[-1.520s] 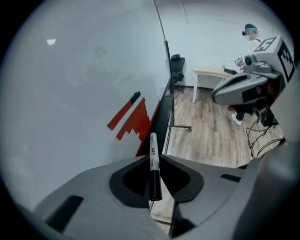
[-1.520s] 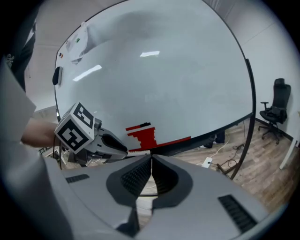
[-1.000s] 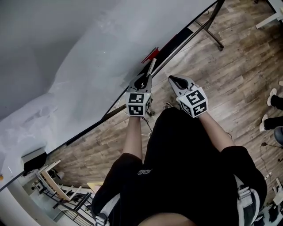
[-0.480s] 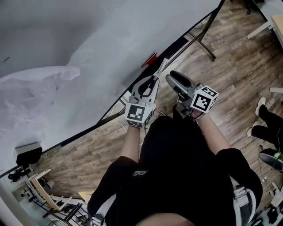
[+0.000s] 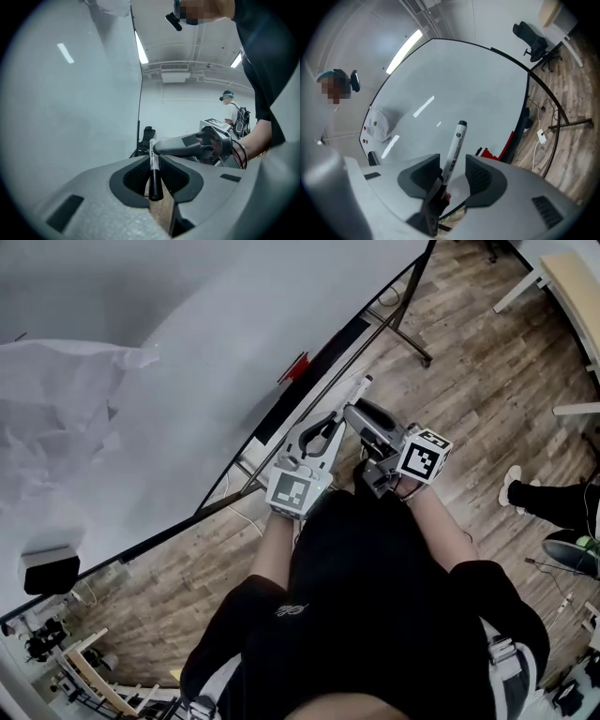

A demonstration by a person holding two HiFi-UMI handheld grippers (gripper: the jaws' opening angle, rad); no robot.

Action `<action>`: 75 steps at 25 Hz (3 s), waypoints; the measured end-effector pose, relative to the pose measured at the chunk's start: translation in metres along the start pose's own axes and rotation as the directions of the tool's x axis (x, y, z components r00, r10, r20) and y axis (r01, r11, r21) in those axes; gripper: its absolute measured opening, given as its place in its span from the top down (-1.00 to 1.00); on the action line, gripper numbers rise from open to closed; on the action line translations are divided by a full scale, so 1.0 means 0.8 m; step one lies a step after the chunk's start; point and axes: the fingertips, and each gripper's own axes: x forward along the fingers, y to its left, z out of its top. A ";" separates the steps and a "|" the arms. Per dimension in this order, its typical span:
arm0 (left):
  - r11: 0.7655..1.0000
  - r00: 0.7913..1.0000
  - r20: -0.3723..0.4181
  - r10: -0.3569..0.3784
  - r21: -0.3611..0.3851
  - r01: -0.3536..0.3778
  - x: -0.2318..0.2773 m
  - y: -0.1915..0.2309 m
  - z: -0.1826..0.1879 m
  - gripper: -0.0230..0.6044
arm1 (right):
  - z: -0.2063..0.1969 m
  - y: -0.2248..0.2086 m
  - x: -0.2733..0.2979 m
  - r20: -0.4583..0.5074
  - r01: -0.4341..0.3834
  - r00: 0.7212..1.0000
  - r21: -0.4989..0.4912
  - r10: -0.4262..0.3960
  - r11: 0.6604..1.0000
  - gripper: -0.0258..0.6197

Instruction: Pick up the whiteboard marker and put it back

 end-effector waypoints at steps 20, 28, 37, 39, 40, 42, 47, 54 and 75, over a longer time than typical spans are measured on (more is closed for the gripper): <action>0.992 0.992 -0.119 0.030 -0.122 -0.044 -0.047 -0.073 -0.074 0.73 | -0.064 -0.001 -0.091 -0.050 0.220 0.969 -0.278 -0.243 0.935 0.74; 0.975 0.975 -0.148 0.165 -0.124 -0.184 0.007 -0.074 -0.059 0.75 | -0.003 -0.002 -0.123 -0.026 0.215 0.961 -0.560 -0.276 0.800 0.74; 0.976 0.964 -0.203 0.173 -0.094 -0.195 0.165 -0.159 -0.049 0.90 | 0.113 -0.069 -0.258 0.087 0.328 0.917 -0.720 -0.388 0.612 0.74; 0.982 0.965 -0.212 0.154 -0.076 -0.173 0.199 -0.182 -0.047 0.90 | 0.130 -0.087 -0.283 0.095 0.342 0.911 -0.718 -0.402 0.606 0.74; 0.983 0.965 -0.216 0.149 -0.070 -0.168 0.214 -0.192 -0.046 0.90 | 0.137 -0.094 -0.294 0.095 0.345 0.909 -0.716 -0.405 0.607 0.74; 0.984 0.963 -0.223 0.149 -0.065 -0.167 0.239 -0.211 -0.044 0.90 | 0.151 -0.107 -0.315 0.096 0.346 0.908 -0.718 -0.407 0.603 0.74; 0.982 0.954 -0.252 0.161 -0.053 -0.180 0.264 -0.227 -0.043 0.90 | 0.185 -0.132 -0.332 0.101 0.340 0.913 -0.726 -0.396 0.598 0.74; 0.975 0.937 -0.298 0.185 -0.064 -0.213 0.276 -0.190 -0.059 0.90 | 0.194 -0.157 -0.315 0.090 0.348 0.908 -0.709 -0.410 0.614 0.74; 0.964 0.953 -0.254 0.164 -0.161 -0.209 0.420 0.005 -0.034 0.90 | 0.311 -0.239 -0.134 -0.060 0.250 0.885 -0.774 -0.461 0.581 0.74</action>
